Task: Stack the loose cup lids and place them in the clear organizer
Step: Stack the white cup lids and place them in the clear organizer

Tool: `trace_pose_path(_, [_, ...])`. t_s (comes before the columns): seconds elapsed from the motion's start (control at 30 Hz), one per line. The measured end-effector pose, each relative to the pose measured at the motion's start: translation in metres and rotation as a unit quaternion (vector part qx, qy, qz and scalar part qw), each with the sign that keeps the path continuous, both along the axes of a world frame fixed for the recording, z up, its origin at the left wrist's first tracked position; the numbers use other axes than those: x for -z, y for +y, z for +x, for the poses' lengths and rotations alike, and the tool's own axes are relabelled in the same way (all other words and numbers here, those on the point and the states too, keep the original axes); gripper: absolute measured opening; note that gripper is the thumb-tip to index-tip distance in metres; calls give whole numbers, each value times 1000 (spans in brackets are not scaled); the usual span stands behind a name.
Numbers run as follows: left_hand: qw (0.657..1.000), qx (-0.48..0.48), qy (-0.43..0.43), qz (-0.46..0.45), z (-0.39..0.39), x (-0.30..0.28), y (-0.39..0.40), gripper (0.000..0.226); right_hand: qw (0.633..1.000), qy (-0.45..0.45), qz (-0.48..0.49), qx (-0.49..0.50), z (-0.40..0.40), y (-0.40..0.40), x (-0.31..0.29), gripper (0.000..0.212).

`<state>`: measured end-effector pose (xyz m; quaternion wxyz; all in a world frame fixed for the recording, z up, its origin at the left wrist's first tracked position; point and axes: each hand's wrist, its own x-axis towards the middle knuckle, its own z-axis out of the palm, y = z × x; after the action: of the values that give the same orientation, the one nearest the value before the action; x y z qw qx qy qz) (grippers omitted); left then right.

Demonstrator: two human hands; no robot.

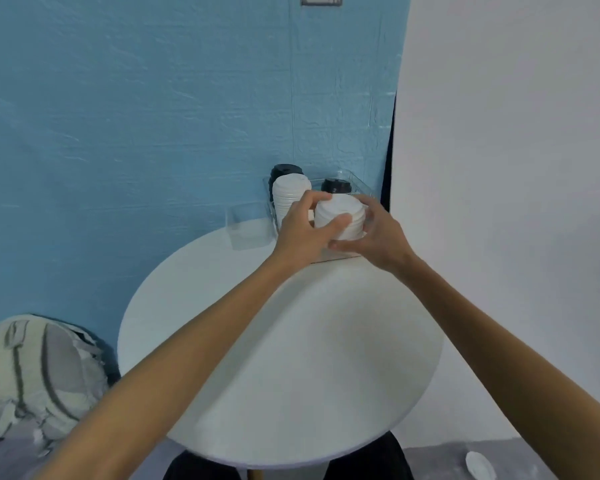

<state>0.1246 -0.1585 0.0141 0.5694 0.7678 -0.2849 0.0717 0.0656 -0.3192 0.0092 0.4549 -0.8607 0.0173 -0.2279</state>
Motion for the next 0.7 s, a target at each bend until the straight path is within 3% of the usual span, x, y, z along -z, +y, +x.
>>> trace_pose_path(0.23, [998, 28, -12, 54, 54, -44, -56, 51, 999, 7, -24, 35, 48, -46, -41, 89])
trace_pose_path(0.53, [986, 38, -4, 164, 95, -38, -87, 57, 997, 40, -44, 46, 86, -69, -25, 85])
trace_pose_path(0.7, [986, 41, 7, 163, 102, -32, -85, 55, 985, 67, -140, 78, 97, -68, -20, 89])
